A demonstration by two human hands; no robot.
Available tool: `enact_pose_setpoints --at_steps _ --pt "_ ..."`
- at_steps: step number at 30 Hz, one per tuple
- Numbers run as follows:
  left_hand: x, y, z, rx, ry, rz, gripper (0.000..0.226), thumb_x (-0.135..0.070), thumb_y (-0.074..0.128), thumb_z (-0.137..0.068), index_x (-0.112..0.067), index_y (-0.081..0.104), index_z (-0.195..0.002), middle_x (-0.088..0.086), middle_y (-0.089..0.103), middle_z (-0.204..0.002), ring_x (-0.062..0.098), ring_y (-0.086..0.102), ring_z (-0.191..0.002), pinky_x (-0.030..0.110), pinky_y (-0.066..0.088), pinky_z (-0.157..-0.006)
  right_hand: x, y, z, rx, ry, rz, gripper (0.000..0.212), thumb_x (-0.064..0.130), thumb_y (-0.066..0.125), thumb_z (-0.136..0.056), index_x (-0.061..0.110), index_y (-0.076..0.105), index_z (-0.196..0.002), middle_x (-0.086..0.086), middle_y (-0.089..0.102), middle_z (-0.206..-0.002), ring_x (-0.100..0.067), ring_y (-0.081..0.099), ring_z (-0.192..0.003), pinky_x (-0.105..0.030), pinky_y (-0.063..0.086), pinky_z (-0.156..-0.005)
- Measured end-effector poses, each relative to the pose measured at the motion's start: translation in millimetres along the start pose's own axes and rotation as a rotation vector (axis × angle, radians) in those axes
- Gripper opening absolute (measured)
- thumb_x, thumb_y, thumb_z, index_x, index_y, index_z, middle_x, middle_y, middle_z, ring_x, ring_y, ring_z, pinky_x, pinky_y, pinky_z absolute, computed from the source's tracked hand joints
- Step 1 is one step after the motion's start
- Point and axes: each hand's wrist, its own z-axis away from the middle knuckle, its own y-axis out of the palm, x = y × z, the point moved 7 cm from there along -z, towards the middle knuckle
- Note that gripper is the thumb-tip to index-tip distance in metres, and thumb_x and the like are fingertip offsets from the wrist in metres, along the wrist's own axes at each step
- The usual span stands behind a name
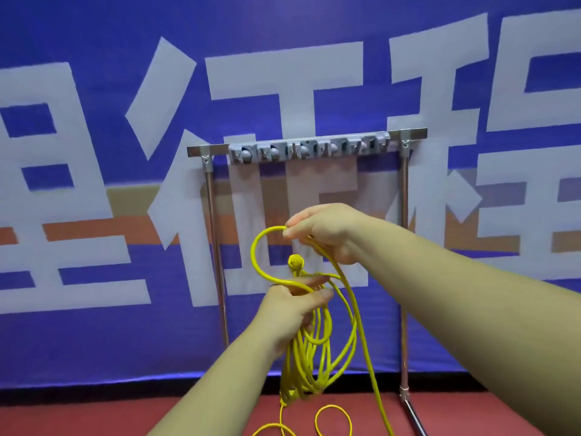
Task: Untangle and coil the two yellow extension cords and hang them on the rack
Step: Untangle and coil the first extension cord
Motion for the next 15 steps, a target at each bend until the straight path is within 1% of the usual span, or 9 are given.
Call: enact_pose_setpoints --at_steps 2,4,5,6,8,9,10,12,15 --pt "18.9 -2.6 -5.2 0.006 -0.038 -0.012 0.019 -0.013 0.079 -0.084 -0.021 0.077 -0.102 0.002 0.044 -0.059 0.012 0.036 -0.046 0.025 0.038 -0.047 -22.1 8.8 -12.9 0.068 0.097 0.235 0.018 0.009 0.079 -0.081 0.022 0.07 -0.073 -0.002 0.061 -0.079 -0.016 0.052 -0.073 -0.025 0.038 -0.065" --pt "35.1 -6.3 -9.7 0.025 -0.059 -0.031 0.019 -0.013 0.078 -0.084 -0.023 0.078 -0.101 0.007 0.045 -0.063 0.012 0.037 -0.046 0.024 0.038 -0.047 -38.4 10.7 -24.6 0.108 0.151 0.432 0.017 0.015 0.08 -0.08 0.023 0.07 -0.07 -0.003 0.059 -0.084 -0.018 0.048 -0.08 -0.03 0.037 -0.07" --pt "42.3 -8.5 -11.8 0.036 -0.066 -0.043 0.02 -0.013 0.078 -0.084 -0.024 0.078 -0.101 0.009 0.047 -0.065 0.012 0.038 -0.047 0.025 0.039 -0.047 -45.0 10.5 -31.0 0.118 0.159 0.464 0.016 0.015 0.081 -0.08 0.022 0.071 -0.069 -0.004 0.06 -0.084 -0.019 0.05 -0.079 -0.031 0.039 -0.07" --pt "49.5 -10.7 -14.2 0.046 -0.07 -0.061 0.021 -0.013 0.078 -0.084 -0.025 0.078 -0.102 0.007 0.051 -0.065 0.012 0.039 -0.047 0.026 0.041 -0.048 -51.5 10.2 -37.1 0.13 0.162 0.448 0.016 0.012 0.081 -0.079 0.021 0.071 -0.07 -0.005 0.063 -0.082 -0.02 0.054 -0.077 -0.031 0.043 -0.07" --pt "65.0 -15.7 -19.4 0.056 -0.081 -0.097 0.024 -0.014 0.078 -0.085 -0.025 0.077 -0.106 -0.003 0.057 -0.062 0.011 0.041 -0.047 0.028 0.042 -0.051 -66.0 12.0 -46.4 0.175 0.164 0.358 0.015 0.004 0.079 -0.08 0.017 0.072 -0.076 -0.01 0.071 -0.081 -0.019 0.065 -0.076 -0.03 0.052 -0.075" --pt "72.8 -18.1 -22.4 0.059 -0.089 -0.106 0.025 -0.015 0.079 -0.085 -0.025 0.077 -0.108 -0.004 0.058 -0.063 0.011 0.042 -0.047 0.029 0.043 -0.052 -72.5 13.5 -49.1 0.195 0.159 0.308 0.014 0.001 0.078 -0.08 0.014 0.072 -0.08 -0.013 0.074 -0.084 -0.019 0.069 -0.077 -0.029 0.055 -0.078" --pt "80.8 -20.3 -25.0 0.065 -0.099 -0.107 0.026 -0.017 0.08 -0.084 -0.025 0.078 -0.108 -0.001 0.058 -0.065 0.012 0.042 -0.047 0.029 0.043 -0.051 -79.5 14.5 -52.6 0.198 0.15 0.259 0.014 -0.001 0.076 -0.082 0.012 0.072 -0.084 -0.016 0.075 -0.088 -0.019 0.071 -0.077 -0.028 0.056 -0.078" --pt "97.9 -24.4 -29.3 0.07 -0.126 -0.071 0.027 -0.019 0.082 -0.082 -0.025 0.078 -0.109 0.004 0.056 -0.071 0.013 0.04 -0.049 0.028 0.043 -0.048 -94.4 16.1 -58.6 0.156 0.139 0.128 0.013 -0.003 0.074 -0.084 0.009 0.07 -0.086 -0.017 0.075 -0.087 -0.02 0.072 -0.075 -0.027 0.059 -0.074" --pt "122.8 -26.3 -31.5 0.089 -0.189 0.026 0.026 -0.014 0.078 -0.085 -0.025 0.078 -0.108 0.006 0.053 -0.074 0.014 0.038 -0.051 0.026 0.043 -0.046 -119.1 24.3 -66.6 0.082 0.131 -0.013 0.014 -0.007 0.072 -0.084 0.006 0.068 -0.085 -0.016 0.073 -0.079 -0.02 0.071 -0.067 -0.024 0.059 -0.064"
